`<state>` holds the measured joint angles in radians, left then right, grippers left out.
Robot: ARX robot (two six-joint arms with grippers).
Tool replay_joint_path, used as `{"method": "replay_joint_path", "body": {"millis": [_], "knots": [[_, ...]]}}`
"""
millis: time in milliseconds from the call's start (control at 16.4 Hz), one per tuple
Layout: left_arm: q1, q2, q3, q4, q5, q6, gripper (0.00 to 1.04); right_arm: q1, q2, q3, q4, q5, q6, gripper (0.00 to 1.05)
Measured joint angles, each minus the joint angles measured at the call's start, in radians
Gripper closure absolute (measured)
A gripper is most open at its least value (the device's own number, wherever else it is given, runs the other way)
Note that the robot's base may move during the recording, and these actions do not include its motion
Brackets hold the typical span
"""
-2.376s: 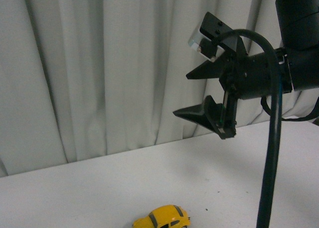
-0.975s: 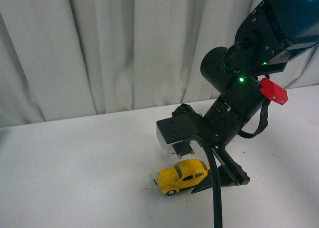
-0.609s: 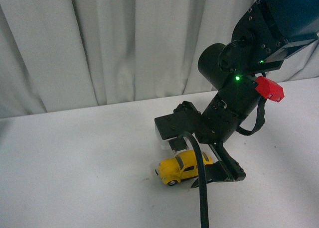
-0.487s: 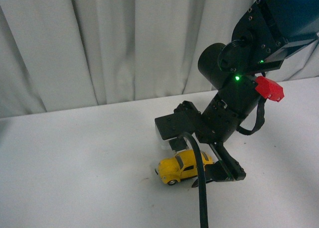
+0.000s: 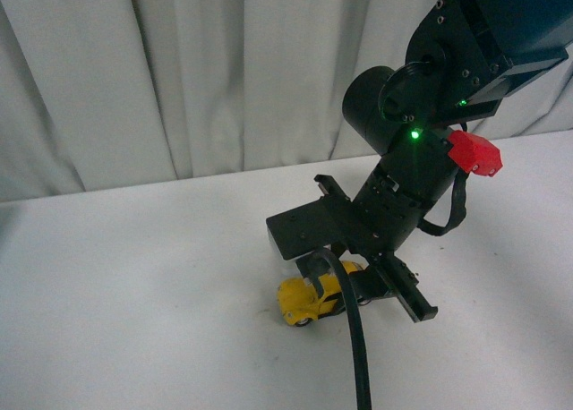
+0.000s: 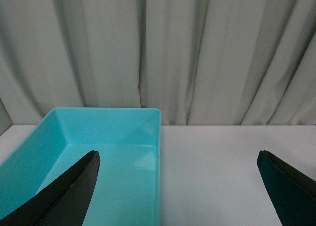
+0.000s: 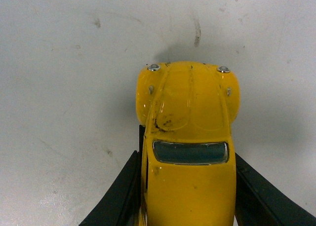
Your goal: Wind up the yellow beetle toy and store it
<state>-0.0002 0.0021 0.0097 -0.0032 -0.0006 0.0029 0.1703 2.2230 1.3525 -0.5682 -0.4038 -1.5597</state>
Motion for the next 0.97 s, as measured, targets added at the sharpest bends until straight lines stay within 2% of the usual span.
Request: {"method": "replay_joint_path", "body": {"millis": [365,975], "knots": [[0.0,0.0,0.0,0.0,0.0,0.0,0.07,-0.014,-0.006,-0.022,0.017,0.006,0.065,0.62],[0.0,0.0,0.0,0.0,0.0,0.0,0.07,-0.054,-0.007,-0.051,0.059,-0.033,0.063,0.62]]}}
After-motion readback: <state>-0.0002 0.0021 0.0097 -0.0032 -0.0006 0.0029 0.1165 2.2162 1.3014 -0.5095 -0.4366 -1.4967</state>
